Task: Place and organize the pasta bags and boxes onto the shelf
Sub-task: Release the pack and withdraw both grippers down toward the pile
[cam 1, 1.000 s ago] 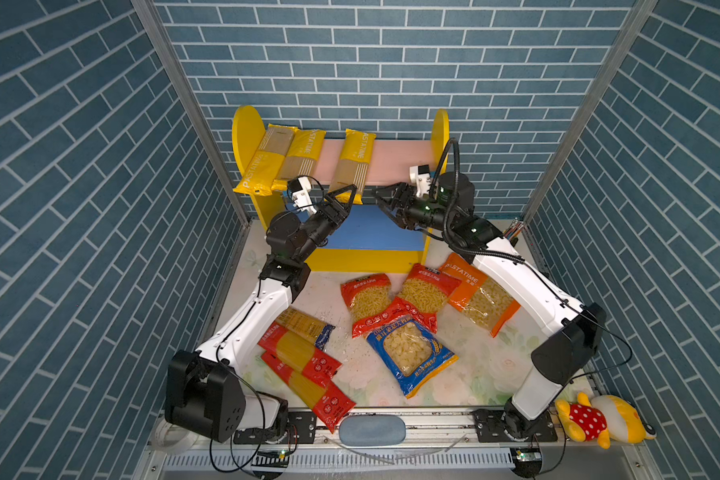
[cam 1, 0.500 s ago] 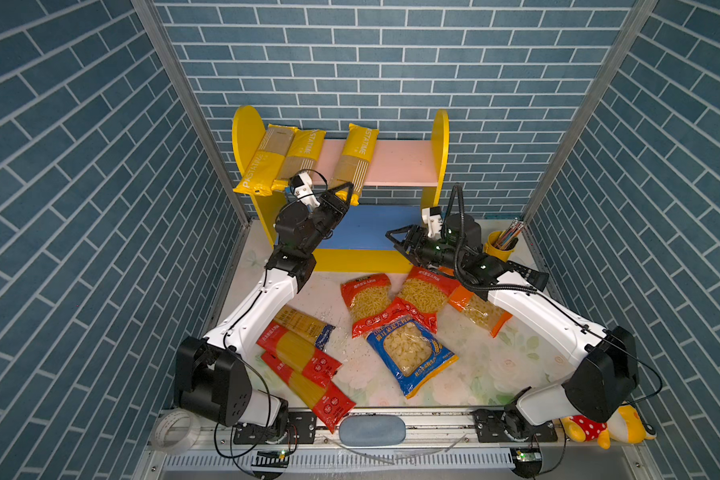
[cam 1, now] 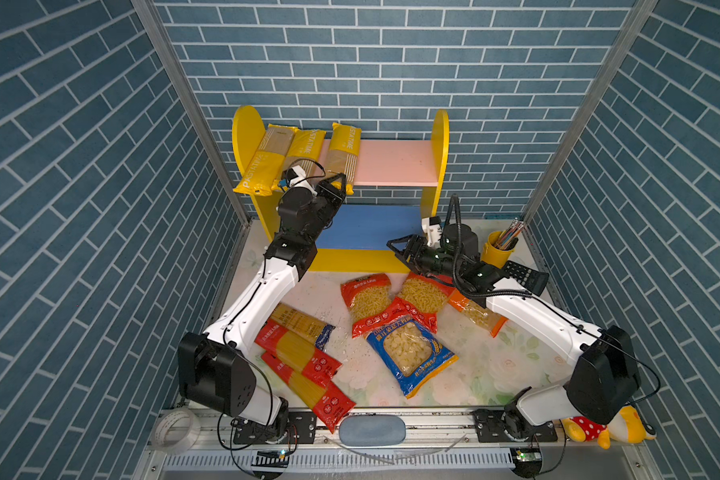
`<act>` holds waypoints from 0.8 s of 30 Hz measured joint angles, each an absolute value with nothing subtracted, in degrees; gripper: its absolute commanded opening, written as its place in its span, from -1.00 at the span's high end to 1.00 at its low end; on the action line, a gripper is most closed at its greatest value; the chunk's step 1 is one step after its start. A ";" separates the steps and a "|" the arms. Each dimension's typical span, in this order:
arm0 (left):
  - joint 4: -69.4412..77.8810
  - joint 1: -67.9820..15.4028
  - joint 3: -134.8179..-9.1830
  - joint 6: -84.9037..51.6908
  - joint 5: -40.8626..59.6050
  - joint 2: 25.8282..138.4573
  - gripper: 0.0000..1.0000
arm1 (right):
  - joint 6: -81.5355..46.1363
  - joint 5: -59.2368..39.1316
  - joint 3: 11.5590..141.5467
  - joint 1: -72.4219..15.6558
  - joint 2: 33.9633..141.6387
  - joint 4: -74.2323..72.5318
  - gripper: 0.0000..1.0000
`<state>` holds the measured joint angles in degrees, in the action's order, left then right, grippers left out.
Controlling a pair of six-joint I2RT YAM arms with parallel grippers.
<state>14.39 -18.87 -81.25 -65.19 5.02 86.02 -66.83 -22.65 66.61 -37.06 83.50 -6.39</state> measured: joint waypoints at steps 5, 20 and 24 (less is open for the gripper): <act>10.48 -17.85 -83.11 -65.17 4.05 85.95 0.66 | -66.83 -22.24 65.30 -37.06 82.91 -6.70 -0.18; 9.65 -15.75 -84.25 -64.84 8.05 85.06 -0.43 | -66.83 -21.50 64.29 -37.06 82.32 -6.96 -0.16; 10.28 -15.53 -83.05 -64.82 9.23 84.36 -0.47 | -66.83 -21.21 63.75 -37.08 82.21 -6.96 -0.16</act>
<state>10.28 -15.53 -83.05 -64.82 9.23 84.36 -66.83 -21.21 63.75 -37.08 82.21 -6.96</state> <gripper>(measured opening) 0.723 0.581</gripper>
